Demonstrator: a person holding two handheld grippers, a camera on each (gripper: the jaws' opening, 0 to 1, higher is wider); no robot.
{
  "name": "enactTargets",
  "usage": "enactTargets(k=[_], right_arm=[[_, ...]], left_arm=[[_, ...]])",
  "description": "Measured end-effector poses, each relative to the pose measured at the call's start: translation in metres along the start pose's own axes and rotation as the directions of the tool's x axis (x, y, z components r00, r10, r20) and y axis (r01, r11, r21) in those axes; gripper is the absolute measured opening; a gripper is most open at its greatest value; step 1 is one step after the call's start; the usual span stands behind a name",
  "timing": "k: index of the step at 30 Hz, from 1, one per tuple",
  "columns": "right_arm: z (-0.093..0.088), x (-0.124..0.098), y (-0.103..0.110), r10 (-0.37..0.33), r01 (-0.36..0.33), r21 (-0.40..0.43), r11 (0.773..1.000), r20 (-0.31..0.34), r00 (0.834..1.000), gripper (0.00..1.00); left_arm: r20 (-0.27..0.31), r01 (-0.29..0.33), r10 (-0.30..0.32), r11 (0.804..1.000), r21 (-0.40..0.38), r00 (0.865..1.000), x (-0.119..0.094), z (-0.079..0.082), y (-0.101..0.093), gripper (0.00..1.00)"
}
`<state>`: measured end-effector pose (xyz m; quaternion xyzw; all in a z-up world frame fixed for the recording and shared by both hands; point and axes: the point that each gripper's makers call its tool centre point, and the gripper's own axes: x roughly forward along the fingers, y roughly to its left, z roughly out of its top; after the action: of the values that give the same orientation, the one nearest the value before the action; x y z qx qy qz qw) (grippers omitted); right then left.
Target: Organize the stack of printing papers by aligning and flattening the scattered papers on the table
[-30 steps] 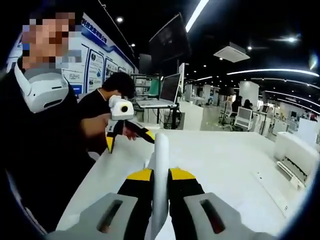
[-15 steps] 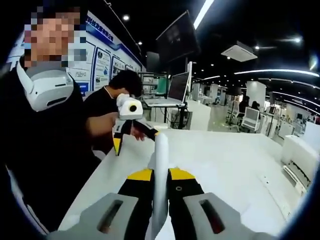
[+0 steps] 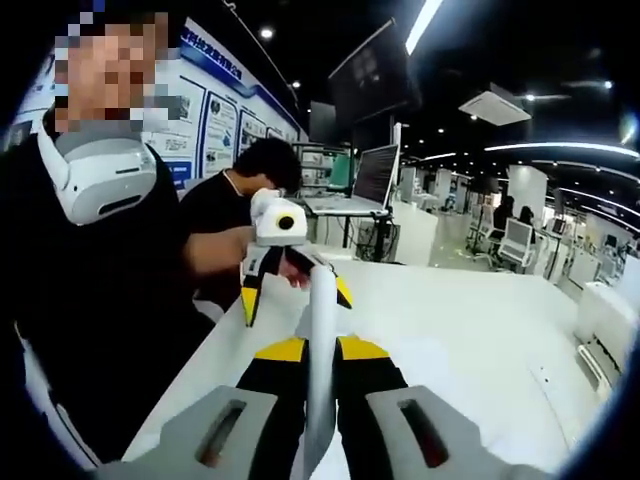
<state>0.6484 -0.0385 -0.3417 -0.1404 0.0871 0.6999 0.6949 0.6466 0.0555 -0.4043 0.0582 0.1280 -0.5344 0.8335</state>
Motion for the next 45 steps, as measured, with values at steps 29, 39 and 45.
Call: enactTargets(k=[29,39,45], right_arm=[[0.003,0.017,0.02,0.062,-0.064,-0.037,0.997,-0.039,0.997,0.06],[0.004,0.021,0.023,0.081,-0.083,-0.041,0.996,-0.055,0.995,0.06],[0.005,0.024,0.023,0.087,-0.09,-0.04,0.995,-0.055,0.995,0.06]], left_arm=[[-0.074,0.081,-0.079,0.997,0.018,0.994,0.025,0.0,-0.015,0.76],[-0.093,0.102,-0.1,0.995,0.013,0.991,0.033,-0.001,-0.017,0.75],[-0.107,0.122,-0.12,0.993,0.008,0.987,0.036,-0.002,-0.021,0.72]])
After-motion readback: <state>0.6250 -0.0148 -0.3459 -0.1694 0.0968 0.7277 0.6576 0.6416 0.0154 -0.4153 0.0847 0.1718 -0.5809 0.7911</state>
